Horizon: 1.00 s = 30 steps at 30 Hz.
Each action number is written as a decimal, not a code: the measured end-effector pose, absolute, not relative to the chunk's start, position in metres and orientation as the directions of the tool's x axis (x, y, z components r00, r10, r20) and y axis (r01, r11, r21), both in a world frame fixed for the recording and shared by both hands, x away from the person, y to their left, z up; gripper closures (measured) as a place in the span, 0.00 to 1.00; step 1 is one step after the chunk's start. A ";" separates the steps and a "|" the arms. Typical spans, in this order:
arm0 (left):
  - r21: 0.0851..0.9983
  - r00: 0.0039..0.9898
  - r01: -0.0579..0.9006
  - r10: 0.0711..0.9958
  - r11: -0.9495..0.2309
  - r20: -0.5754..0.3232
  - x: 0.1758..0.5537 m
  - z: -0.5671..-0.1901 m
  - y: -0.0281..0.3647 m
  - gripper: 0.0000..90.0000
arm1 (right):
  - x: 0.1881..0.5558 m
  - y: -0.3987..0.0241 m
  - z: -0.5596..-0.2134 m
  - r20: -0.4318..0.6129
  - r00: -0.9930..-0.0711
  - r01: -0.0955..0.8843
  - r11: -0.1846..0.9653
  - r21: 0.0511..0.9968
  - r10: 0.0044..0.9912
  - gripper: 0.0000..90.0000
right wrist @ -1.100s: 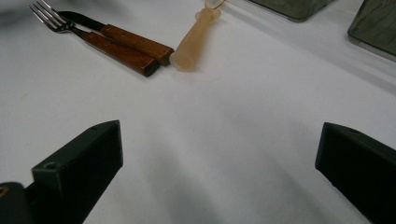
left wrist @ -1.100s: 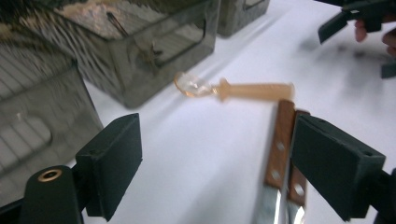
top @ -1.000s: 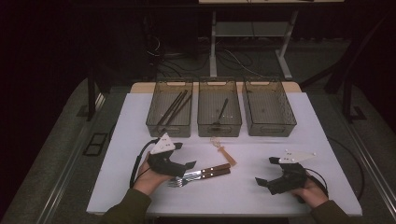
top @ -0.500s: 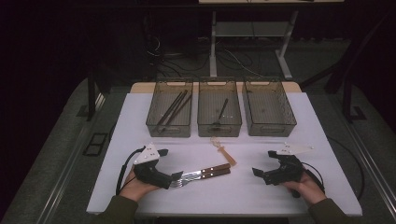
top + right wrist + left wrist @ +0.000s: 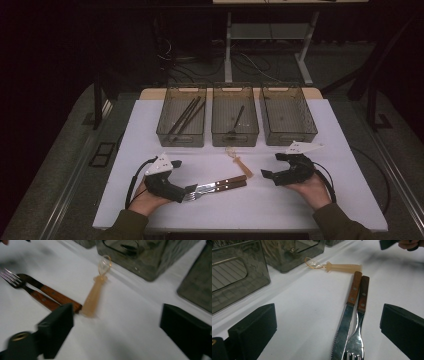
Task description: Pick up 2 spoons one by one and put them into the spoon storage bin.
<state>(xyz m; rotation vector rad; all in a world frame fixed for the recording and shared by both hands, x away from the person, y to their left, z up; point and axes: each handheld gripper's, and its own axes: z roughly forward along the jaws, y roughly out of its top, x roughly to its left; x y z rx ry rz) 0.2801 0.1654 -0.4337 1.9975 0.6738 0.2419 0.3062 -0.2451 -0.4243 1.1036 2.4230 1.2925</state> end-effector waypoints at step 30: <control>0.857 0.841 0.351 0.530 -0.378 -0.111 0.279 -0.433 0.162 0.00 | 0.321 -0.180 -0.436 0.139 -0.732 0.559 0.471 0.683 0.667 0.67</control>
